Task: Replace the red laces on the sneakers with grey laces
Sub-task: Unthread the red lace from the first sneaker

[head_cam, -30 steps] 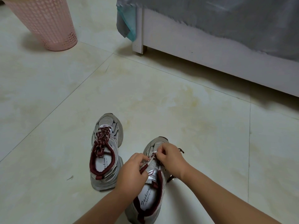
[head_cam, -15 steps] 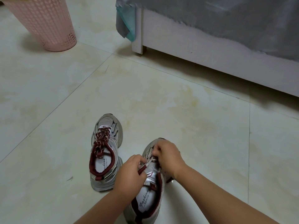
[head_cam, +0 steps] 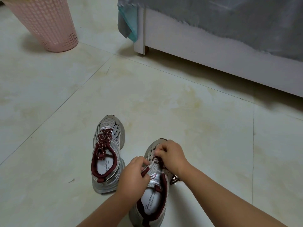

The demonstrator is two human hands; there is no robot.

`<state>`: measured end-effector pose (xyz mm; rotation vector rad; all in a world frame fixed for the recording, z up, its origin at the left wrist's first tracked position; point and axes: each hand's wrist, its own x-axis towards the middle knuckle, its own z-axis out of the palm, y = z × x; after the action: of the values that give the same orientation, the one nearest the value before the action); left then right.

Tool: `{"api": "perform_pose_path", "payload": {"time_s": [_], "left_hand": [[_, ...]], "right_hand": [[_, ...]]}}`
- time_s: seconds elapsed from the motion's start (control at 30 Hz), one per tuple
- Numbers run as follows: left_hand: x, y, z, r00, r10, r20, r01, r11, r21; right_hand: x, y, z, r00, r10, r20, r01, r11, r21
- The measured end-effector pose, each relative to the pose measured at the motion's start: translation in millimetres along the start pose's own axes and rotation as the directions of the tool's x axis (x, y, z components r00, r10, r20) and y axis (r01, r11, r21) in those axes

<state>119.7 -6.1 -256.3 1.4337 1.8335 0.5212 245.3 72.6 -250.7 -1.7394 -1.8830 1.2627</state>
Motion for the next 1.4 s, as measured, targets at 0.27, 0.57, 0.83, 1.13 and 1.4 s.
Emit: {"api": "perform_pose_path", "payload": {"time_s": [0.27,0.57,0.83,1.13,1.4], "left_hand": [[0,3,0,1.0,-0.021,0.002,0.021,0.999,-0.024],[-1,4,0,1.0,-0.015,0.011,0.015,1.0,-0.017],[-1,2,1,1.0,-0.021,0.01,0.021,0.999,-0.032],[0,1,2,1.0,-0.014,0.0,0.014,1.0,-0.007],[0,1,3,1.0,-0.015,0.001,0.015,1.0,-0.005]], "right_hand": [[5,5,-21,0.967,0.216,-0.134,-0.175,0.947,0.268],[1,1,-6,0.997,-0.027,-0.078,0.015,0.99,-0.14],[4,3,-28,0.983,0.091,-0.16,-0.091,0.996,0.013],[-9,1,0,0.998,-0.045,0.053,0.052,0.989,-0.14],[-6,5,5,0.996,-0.029,0.084,0.045,0.981,-0.187]]}}
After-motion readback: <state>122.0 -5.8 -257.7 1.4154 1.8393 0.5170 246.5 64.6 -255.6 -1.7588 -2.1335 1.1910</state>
